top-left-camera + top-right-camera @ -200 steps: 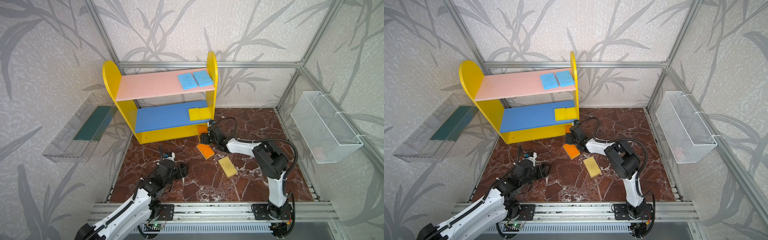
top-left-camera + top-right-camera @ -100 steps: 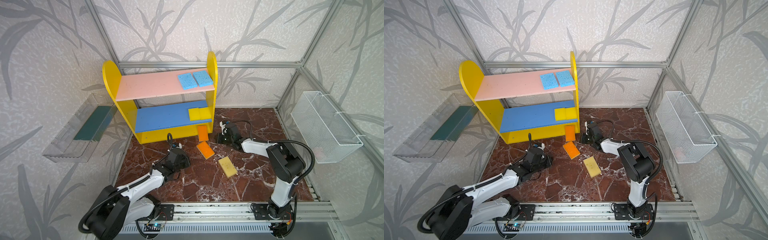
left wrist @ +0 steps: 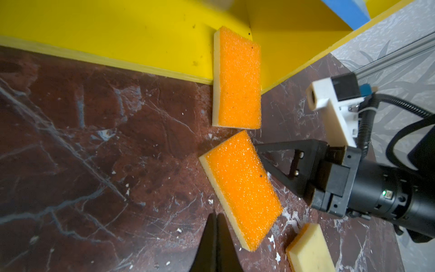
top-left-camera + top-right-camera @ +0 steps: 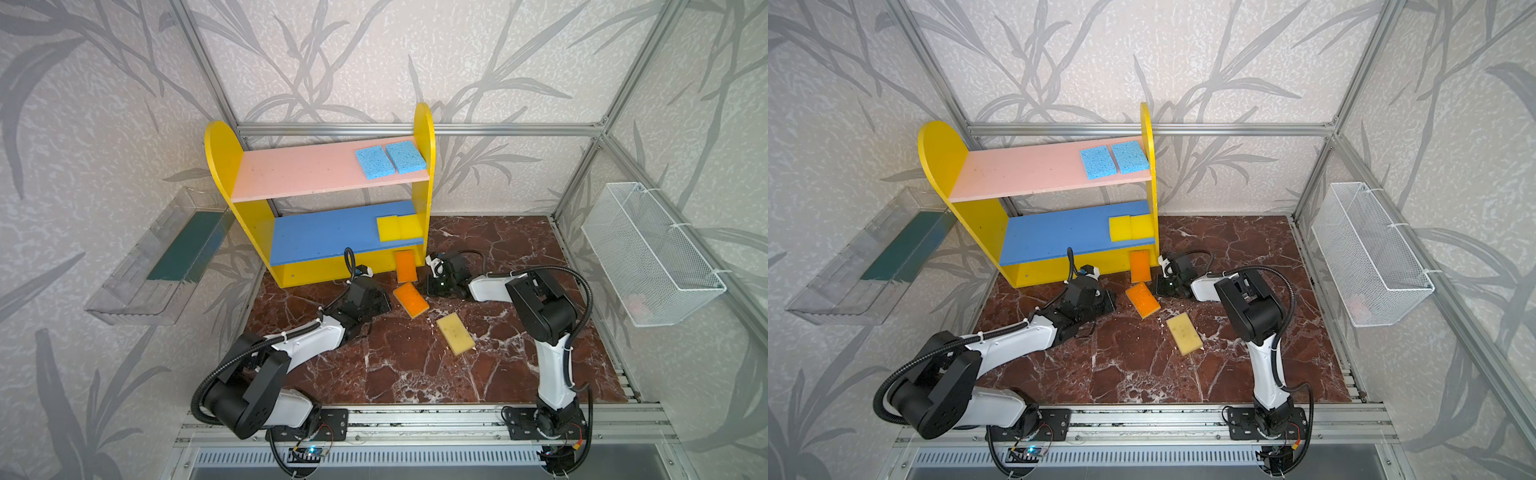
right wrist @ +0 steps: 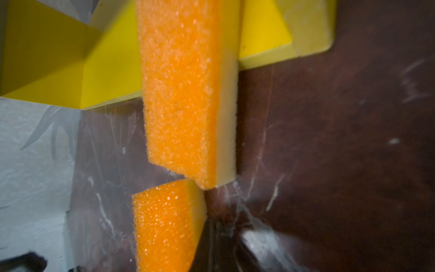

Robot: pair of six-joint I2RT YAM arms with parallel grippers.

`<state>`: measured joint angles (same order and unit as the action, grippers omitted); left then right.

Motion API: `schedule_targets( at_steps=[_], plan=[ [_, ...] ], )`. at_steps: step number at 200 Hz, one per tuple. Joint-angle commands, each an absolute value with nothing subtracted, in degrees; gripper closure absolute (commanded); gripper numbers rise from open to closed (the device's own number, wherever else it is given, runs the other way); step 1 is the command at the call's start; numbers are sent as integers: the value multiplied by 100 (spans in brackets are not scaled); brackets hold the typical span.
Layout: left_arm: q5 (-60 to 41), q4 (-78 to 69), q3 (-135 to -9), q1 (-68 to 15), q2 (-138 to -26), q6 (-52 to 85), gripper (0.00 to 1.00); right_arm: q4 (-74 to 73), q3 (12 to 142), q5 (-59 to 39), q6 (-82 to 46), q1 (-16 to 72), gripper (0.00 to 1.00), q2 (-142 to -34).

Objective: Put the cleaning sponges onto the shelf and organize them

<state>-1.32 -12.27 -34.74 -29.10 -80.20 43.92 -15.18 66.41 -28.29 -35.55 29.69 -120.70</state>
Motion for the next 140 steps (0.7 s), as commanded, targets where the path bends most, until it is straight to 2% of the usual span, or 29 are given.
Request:
schedule_targets(
  at_steps=[1, 71, 140],
  plan=[
    [-101, -1230, -3604, -2729, -8110, 4332, 100, -1565, 6665, -3153, -3608, 3024, 100, -12208],
    [-193, -1410, -3890, -2519, -8596, 4175, 100, -1674, 6274, -3230, -3563, 3285, 100, -11963],
    [-653, -1575, -4281, -2520, -9356, 3936, 100, -1569, 6055, -2998, -3578, 3062, 100, -11321]
  ],
)
